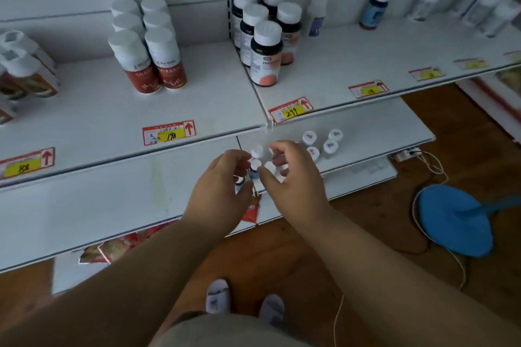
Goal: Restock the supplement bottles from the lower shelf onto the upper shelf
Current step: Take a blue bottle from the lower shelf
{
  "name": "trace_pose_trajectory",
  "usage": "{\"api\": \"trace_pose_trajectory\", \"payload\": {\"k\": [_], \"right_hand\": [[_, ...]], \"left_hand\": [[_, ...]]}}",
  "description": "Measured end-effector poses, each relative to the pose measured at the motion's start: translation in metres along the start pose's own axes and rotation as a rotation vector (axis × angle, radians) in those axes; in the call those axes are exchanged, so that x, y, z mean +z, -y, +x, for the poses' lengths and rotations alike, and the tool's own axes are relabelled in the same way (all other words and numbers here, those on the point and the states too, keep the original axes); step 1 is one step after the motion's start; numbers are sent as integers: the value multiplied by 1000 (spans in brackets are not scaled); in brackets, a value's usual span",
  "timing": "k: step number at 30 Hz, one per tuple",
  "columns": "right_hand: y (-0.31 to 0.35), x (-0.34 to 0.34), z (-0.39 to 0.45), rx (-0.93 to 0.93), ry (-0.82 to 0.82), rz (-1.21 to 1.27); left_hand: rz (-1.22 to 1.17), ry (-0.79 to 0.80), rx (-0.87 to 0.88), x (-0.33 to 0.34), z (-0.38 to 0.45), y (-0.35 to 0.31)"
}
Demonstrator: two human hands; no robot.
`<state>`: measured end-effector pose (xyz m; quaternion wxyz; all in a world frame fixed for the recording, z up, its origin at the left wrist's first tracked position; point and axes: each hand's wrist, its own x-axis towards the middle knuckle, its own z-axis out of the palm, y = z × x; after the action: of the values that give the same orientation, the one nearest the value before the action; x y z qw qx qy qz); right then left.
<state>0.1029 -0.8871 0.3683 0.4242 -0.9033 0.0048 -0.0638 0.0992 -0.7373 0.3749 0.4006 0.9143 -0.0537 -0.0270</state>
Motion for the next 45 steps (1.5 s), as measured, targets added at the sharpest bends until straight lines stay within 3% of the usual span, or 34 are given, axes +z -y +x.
{"api": "trace_pose_trajectory", "payload": {"k": [13,16,20,26,30,33,40,45], "right_hand": [[-159,159,-14,279,120,-1],[-198,203,-2,386,156,8],[-244,253,32,386,177,-61],[-281,292,65,362,172,22],[-273,285,58,391,74,146],[-246,257,41,460,33,222],[-140,125,-17,562,54,516],[-76,22,-39,545,-3,661]], "left_hand": [[3,146,-233,140,27,177],[-43,132,-331,169,53,222],[-88,93,-440,202,94,277],[-66,177,-349,235,142,320],[-20,215,-246,225,145,310],[-239,246,-318,200,122,282],[-688,273,-519,125,56,140],[-761,281,-478,81,25,41]]}}
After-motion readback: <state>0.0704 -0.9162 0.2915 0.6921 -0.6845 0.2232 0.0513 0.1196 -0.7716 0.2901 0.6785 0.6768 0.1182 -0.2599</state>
